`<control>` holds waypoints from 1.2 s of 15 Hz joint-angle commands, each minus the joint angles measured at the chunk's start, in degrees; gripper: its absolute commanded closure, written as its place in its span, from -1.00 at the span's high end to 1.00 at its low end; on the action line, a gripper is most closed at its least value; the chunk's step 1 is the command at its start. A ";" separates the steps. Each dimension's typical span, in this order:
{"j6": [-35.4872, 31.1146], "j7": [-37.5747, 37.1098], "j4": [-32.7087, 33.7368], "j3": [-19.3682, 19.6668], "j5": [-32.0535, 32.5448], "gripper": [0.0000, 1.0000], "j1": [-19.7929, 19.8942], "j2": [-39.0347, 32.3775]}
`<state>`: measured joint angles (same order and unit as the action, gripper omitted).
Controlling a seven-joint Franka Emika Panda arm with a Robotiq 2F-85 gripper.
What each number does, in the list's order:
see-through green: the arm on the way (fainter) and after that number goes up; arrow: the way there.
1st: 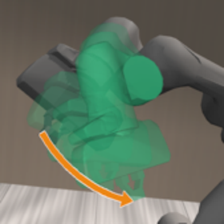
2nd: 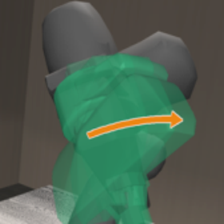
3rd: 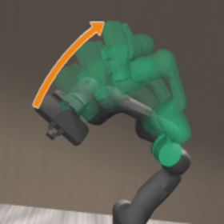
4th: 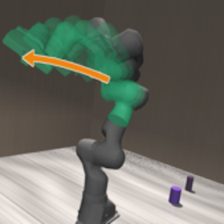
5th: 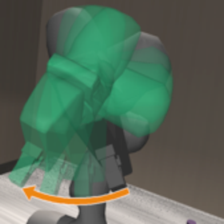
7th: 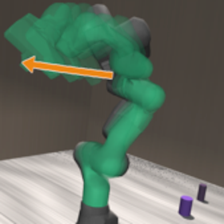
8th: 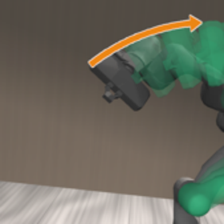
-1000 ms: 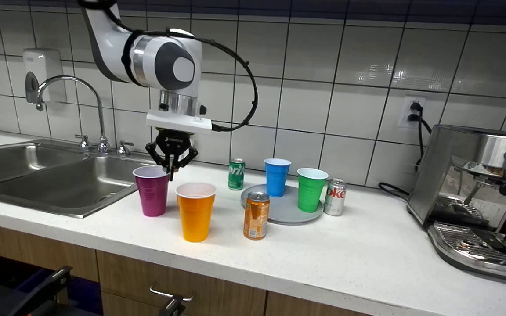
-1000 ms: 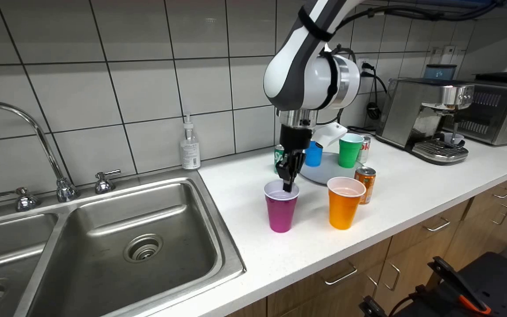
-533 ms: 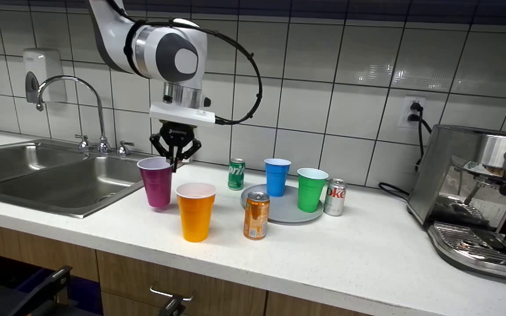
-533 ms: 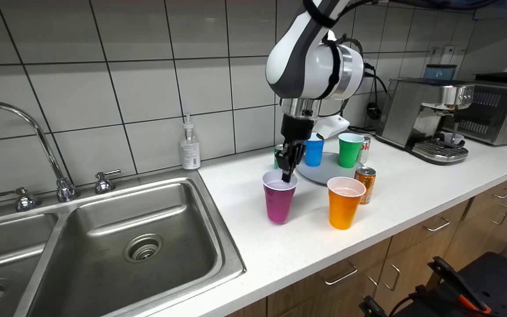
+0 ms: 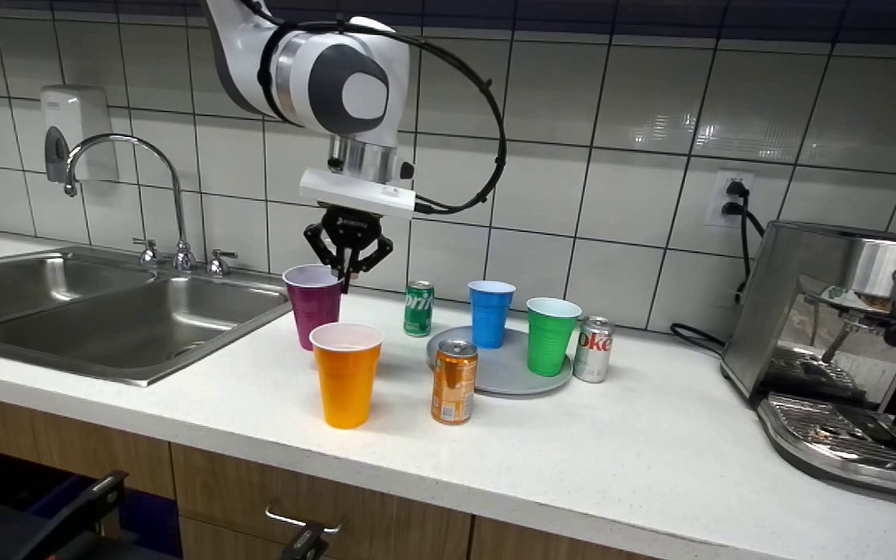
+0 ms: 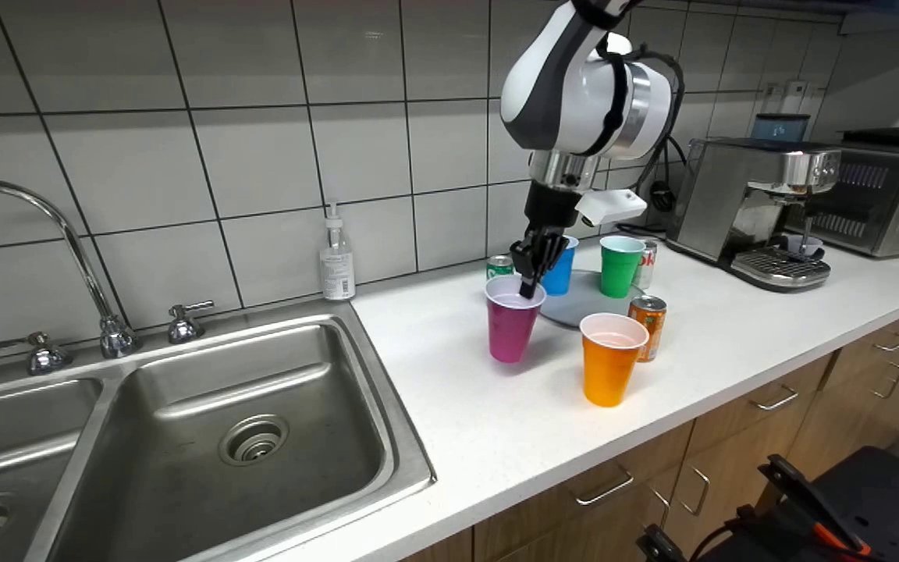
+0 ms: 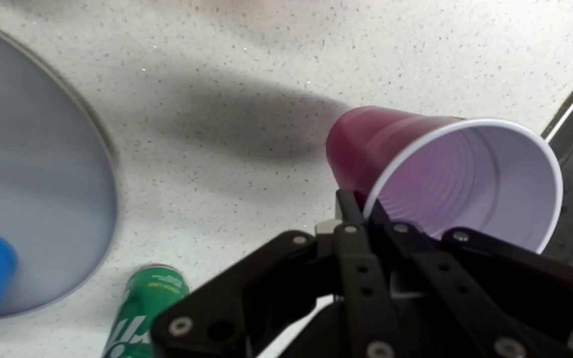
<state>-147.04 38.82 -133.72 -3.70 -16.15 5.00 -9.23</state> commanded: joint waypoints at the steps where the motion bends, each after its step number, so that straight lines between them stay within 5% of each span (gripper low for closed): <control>1: 1.10 0.13 1.56 1.16 -1.96 -0.98 1.64 0.14; 18: 1.45 -15.59 10.68 7.45 1.37 -0.98 4.01 -5.03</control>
<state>-147.04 27.79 -126.75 3.72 -16.40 8.33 -11.48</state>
